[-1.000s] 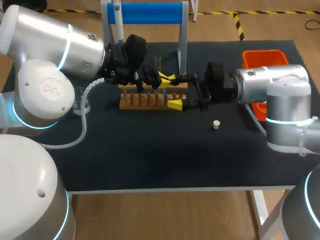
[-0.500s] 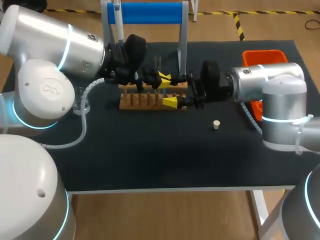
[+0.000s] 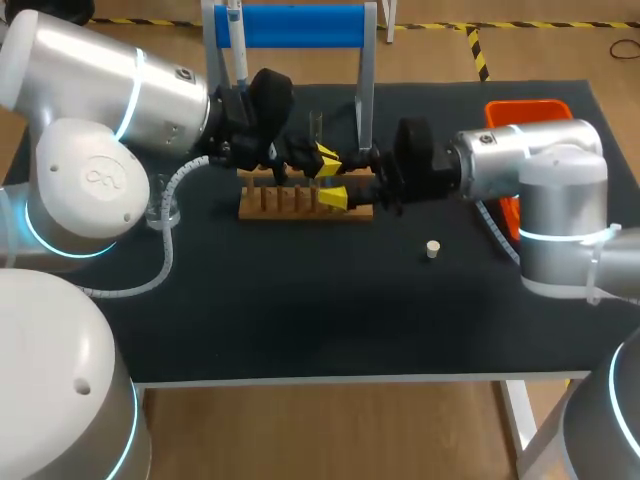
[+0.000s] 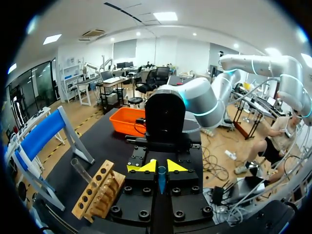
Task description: Invert the test tube, pick up the pipette, mount the tip to pipette, aspirate from beaker and dispense into the tube, eject the tip, return the pipette, and cap with the stopper.
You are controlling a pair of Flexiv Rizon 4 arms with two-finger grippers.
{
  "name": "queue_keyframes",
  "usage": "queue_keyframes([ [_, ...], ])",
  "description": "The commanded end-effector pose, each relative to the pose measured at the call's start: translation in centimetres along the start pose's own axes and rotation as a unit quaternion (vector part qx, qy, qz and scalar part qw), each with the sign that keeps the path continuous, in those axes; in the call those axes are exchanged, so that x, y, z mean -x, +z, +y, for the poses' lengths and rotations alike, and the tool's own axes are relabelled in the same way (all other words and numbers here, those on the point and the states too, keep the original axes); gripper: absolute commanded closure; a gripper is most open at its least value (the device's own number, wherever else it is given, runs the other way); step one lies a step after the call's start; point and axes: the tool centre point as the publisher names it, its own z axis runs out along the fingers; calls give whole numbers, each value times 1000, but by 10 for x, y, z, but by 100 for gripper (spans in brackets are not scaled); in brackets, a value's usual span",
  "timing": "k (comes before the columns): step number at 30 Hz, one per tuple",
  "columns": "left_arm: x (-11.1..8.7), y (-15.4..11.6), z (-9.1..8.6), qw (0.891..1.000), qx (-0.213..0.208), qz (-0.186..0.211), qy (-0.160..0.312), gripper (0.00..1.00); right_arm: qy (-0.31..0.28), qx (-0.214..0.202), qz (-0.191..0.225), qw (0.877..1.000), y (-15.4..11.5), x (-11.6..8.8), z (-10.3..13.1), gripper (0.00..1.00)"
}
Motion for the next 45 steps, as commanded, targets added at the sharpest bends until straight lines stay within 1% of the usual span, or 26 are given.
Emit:
queue_keyframes([
  [1,0,0,-1,1000,3,1,-1,100,0,-3,1,1000,1,0,2,52],
  [5,0,0,-1,1000,3,1,-1,100,0,-4,3,1000,2,0,2,58],
  [9,0,0,-1,1000,3,1,-1,100,0,-4,5,1000,3,-1,2,71],
  [10,0,0,-1,1000,3,1,-1,100,0,-4,5,1000,3,-1,2,77],
  [11,0,0,-1,1000,3,1,-1,100,0,-4,6,1000,3,-1,2,86],
  [13,0,0,-1,1000,3,1,-1,100,0,-4,6,1000,3,-1,2,98],
  [14,0,0,-1,1000,3,1,-1,100,0,-3,6,1000,3,-1,2,100],
  [25,0,0,-1,1000,3,1,-1,100,-2,-2,7,1000,2,-2,2,100],
  [26,0,0,-1,1000,3,1,-1,87,-2,-1,7,1000,2,-2,2,100],
  [27,0,0,-1,1000,3,1,-1,11,-2,-1,7,1000,2,-2,2,100],
  [28,0,0,-1,1000,3,1,-1,0,-2,-1,8,1000,1,-3,2,100],
  [36,0,0,-1,1000,3,1,-1,0,-3,-4,10,1000,-13,-7,-4,100],
  [45,0,0,-1,1000,3,1,-1,0,2,-5,-2,1000,-59,-21,-16,100],
])
